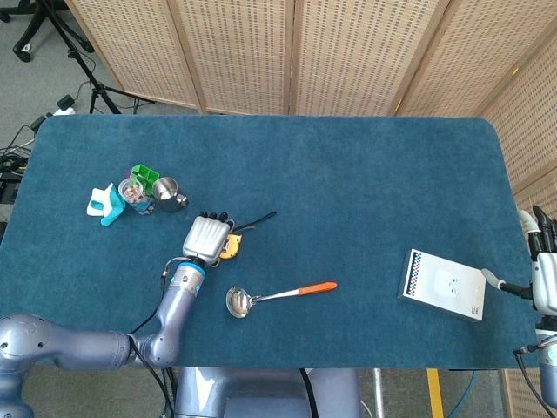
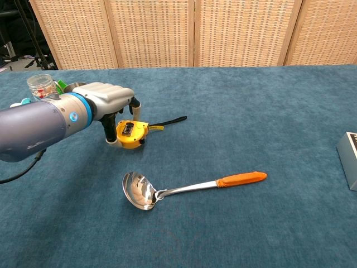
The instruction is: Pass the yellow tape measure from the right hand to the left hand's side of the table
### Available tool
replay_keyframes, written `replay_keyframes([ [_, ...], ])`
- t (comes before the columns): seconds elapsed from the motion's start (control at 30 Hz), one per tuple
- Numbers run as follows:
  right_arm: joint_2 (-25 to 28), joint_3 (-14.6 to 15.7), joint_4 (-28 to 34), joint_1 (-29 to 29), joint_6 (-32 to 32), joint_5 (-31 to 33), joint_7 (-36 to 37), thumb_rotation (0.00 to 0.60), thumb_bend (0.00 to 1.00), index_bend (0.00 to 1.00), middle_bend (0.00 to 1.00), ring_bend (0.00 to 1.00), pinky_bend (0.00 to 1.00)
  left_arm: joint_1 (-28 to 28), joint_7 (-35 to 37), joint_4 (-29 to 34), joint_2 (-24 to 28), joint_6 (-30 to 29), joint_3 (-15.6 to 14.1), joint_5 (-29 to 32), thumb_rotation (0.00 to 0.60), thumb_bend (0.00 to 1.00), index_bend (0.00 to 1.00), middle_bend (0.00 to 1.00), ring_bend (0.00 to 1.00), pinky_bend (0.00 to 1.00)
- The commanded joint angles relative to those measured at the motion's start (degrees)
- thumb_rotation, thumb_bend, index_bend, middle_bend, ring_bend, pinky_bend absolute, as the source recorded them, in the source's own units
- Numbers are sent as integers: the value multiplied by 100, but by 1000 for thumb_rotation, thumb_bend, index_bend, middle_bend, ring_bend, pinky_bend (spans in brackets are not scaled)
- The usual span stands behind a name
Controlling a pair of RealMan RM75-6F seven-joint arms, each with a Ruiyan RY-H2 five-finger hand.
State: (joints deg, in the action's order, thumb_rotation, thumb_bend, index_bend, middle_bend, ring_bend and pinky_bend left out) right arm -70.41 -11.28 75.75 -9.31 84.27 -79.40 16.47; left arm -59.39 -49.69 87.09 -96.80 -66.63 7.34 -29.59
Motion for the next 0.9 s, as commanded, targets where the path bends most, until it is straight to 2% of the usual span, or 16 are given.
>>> replay_keyframes([
  [0.03,-2,1,7,-2,-2,-6,-21,600,0,0,0,0,0,115,63,166,136,-85,-36,-146,600,296,669,315,299,306],
  [0.23,13,-3,38,6,-8,-5,-59,600,0,0,0,0,0,465,323,819,690,-277,-154,-532,600,305,711,359,345,341],
  [0.47,2,0,54,10,17,-35,-119,600,0,0,0,0,0,826,594,1373,1304,-313,-328,-809,600,309,720,369,349,342],
  [0.9,-5,16,127,-1,11,-69,-275,600,0,0,0,0,0,1451,1138,1619,2290,-196,-700,-1311,600,310,721,372,349,342],
])
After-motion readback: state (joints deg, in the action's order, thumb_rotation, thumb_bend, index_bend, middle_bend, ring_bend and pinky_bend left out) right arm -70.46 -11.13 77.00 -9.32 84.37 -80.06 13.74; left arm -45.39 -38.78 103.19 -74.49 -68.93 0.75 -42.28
